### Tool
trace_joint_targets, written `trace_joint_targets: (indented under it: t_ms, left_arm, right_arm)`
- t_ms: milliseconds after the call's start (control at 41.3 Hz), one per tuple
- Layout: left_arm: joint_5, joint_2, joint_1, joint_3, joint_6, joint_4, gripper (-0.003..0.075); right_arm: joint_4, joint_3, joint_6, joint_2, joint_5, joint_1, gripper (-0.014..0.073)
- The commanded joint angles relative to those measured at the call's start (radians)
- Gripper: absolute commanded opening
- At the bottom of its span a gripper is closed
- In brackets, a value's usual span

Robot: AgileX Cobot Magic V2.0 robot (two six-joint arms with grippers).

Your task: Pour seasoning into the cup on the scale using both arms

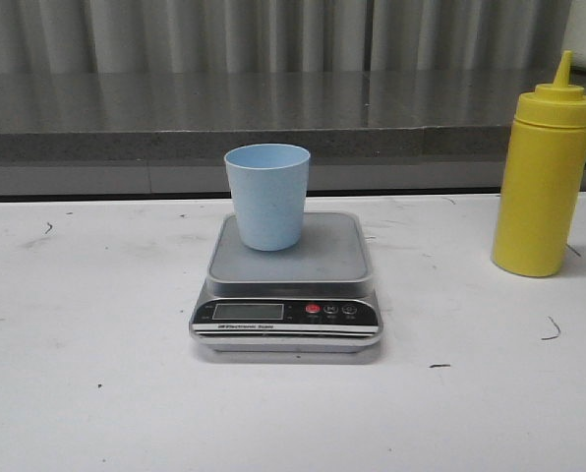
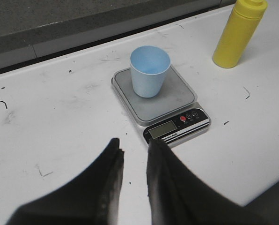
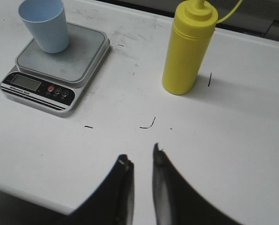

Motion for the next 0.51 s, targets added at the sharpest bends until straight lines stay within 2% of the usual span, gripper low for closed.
trace_joint_targets:
  t_ms: [0,48,97,193,484]
  left_arm:
    - [-0.081,-0.001,-0.007,-0.026,-0.001,-0.014,0.0134]
    - [-0.081,-0.001,-0.007,-0.026,-0.001,-0.014,0.0130]
    - [-0.082,-0.001,-0.007,-0.026,-0.001,-0.014,0.0099]
    - [-0.067,-0.001,-0.007,-0.026,-0.001,-0.014,-0.0012]
    - [-0.067,-0.001,-0.007,-0.026,-0.001,-0.014,-0.0020]
  right_arm:
    - [-0.023,-0.033,-0.011,0.005,-0.061,0.000,-0.0019]
    - [-0.023,-0.033,-0.011,0.005,-0.061,0.000,-0.0074]
    - [-0.023,-0.033,-0.011,0.005,-0.061,0.000,-0.0063]
    - [-0.023,-0.033,-0.011,0.005,-0.056,0.000,-0.0067]
    - [-0.023,-0.033,-0.011,0.005,-0.056,0.000,-0.0067]
